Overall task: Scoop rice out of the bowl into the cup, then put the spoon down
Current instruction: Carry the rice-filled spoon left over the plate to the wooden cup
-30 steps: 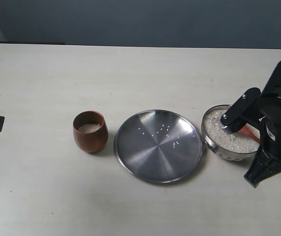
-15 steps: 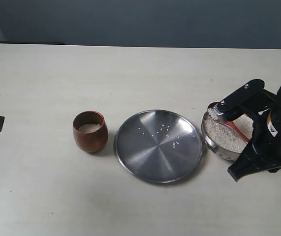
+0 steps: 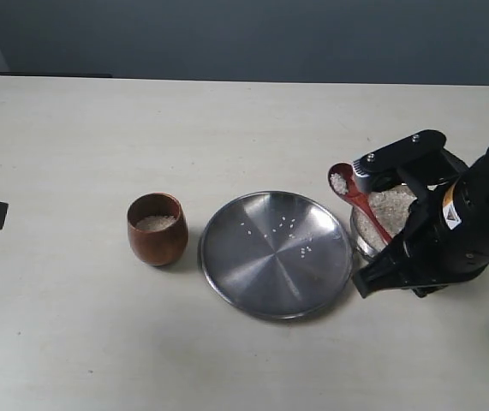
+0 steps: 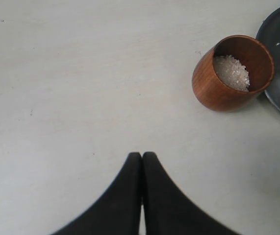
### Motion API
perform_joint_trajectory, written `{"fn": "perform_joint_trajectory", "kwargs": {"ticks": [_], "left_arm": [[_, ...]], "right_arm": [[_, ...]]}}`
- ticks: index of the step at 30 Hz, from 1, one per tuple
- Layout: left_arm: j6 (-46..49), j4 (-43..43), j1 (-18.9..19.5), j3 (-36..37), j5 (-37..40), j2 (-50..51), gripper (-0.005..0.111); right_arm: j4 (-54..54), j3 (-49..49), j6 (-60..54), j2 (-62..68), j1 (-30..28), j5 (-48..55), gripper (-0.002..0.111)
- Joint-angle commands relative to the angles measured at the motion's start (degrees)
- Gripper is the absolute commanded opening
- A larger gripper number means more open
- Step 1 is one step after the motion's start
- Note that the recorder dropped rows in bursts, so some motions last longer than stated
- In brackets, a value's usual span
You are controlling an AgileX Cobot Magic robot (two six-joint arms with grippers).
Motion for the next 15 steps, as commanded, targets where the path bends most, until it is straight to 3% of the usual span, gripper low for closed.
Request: {"fn": "perform_joint_trajectory", "kwargs": {"ticks": [1,15], "left_arm": [[-0.04,0.06,0.07,0.08,-0.68,0.12,0.000],[-0.04,0.06,0.07,0.08,-0.68,0.12,0.000]], "right_arm": [[2.32,-2.35,-2.82,0.41,0.22,-0.57,-0.001],[10.26,-11.90,-9.87,7.59,1.32,2.43,-0.001]]}}
